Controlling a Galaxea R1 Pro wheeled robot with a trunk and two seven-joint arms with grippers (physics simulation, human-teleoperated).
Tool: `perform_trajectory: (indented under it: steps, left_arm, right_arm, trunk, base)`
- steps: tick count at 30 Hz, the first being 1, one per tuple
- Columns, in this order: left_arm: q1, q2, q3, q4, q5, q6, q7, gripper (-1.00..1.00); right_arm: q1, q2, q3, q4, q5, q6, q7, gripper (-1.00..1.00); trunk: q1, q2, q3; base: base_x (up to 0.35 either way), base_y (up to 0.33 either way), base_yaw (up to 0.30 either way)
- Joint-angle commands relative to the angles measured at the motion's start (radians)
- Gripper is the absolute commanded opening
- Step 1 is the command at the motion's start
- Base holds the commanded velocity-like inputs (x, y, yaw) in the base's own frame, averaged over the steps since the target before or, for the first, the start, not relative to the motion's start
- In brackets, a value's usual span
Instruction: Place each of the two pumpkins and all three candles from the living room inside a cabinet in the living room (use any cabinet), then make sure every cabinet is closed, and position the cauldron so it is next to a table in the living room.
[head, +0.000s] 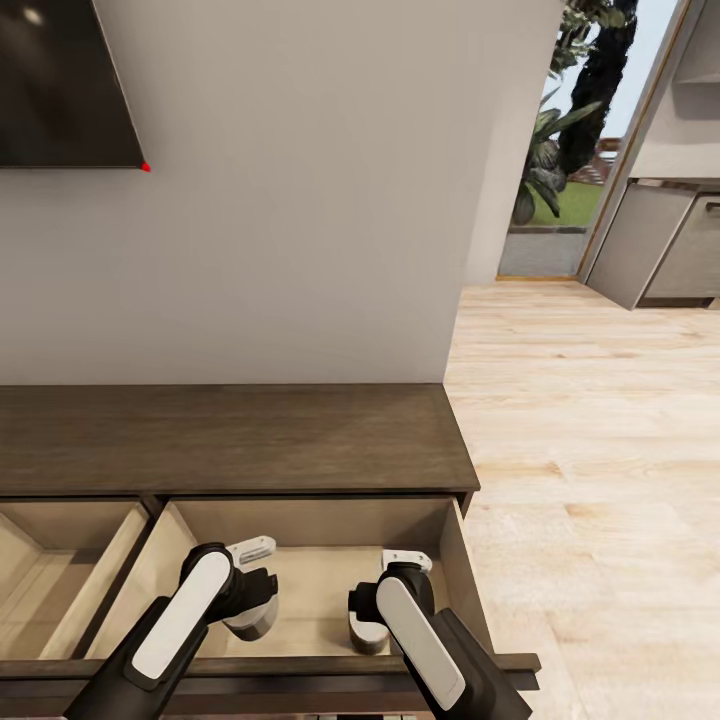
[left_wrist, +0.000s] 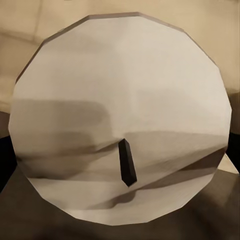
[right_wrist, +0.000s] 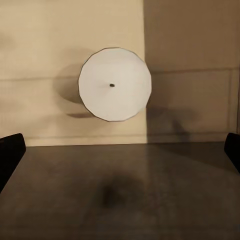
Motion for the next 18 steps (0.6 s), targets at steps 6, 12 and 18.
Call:
perform_trajectory:
  steps: [6, 12, 18]
  left_arm:
    - [0.0, 0.004, -0.021, 0.003, -0.043, -0.082, -0.038, 1.0]
    - [0.001, -0.003, -0.02, 0.101, -0.384, -0.211, -0.338, 1.0]
    - [0.001, -0.007, -0.013, 0.137, -0.437, -0.23, -0.406, 1.0]
  right_arm:
    - [-0.001, 0.0, 0.001, -0.002, -0.008, 0.004, -0.01, 1.0]
    - [-0.001, 0.0, 0.001, -0.003, -0.009, 0.004, -0.01, 1.0]
    - [-0.001, 0.0, 0.001, -0.003, -0.009, 0.004, -0.01, 1.0]
  trunk:
    - [0.0, 0.0, -0.001]
    - [0.0, 0.0, -0.001]
    - [-0.001, 0.0, 0.007]
  base:
    - [0.0, 0.0, 0.0]
    - [0.0, 0.0, 0.0]
    - [0.0, 0.0, 0.0]
